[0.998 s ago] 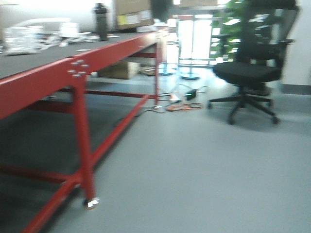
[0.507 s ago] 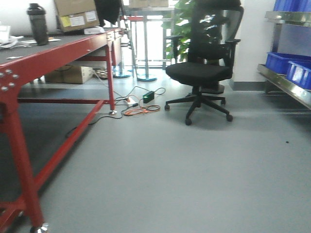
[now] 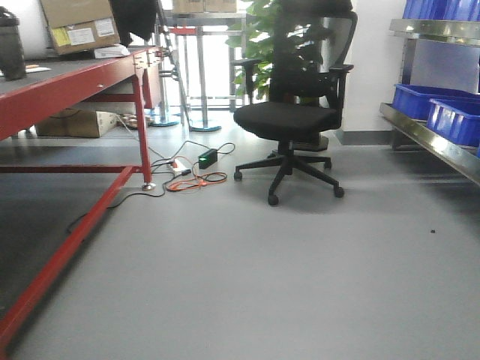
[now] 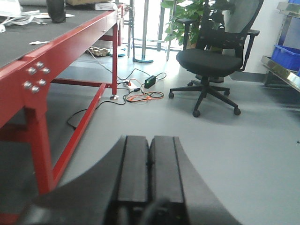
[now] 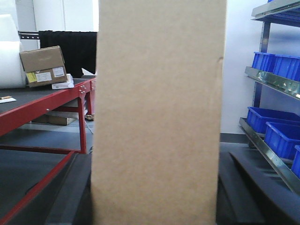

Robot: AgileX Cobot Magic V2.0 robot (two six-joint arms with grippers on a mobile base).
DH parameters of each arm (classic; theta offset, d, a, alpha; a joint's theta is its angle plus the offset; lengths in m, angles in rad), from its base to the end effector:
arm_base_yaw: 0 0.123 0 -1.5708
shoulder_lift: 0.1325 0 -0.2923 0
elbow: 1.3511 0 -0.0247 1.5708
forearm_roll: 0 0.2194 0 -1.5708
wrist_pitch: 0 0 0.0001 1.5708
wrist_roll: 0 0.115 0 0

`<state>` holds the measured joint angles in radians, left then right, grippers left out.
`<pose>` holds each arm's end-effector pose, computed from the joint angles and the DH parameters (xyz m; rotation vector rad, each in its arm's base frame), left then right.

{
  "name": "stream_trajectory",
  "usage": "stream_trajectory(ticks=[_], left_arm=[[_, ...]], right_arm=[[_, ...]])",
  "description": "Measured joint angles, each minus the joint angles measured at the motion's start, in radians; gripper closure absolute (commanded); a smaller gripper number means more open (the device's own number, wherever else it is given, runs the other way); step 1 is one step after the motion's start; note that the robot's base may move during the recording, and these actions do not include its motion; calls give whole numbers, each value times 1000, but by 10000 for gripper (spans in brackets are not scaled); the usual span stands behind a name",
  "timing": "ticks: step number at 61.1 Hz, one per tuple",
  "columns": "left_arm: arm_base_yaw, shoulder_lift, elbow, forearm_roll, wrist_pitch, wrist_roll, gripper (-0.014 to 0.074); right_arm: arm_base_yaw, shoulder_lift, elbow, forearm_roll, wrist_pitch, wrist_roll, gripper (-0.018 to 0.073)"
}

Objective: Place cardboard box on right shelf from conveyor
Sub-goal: 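Carry the box in the right gripper toward the steel shelf with blue bins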

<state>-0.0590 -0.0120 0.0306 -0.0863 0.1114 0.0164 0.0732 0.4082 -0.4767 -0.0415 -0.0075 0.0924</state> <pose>0.0418 -0.0036 0.1928 -0.0010 1.6142 -0.1070 0.0756 0.0056 0.3505 -0.0160 1.4083 0.1031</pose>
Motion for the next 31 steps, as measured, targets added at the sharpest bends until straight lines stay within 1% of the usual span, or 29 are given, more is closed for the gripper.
stream_trajectory(ticks=[31], left_arm=[[0,0,0,0,0,0,715]], right_arm=[[0,0,0,0,0,0,184]])
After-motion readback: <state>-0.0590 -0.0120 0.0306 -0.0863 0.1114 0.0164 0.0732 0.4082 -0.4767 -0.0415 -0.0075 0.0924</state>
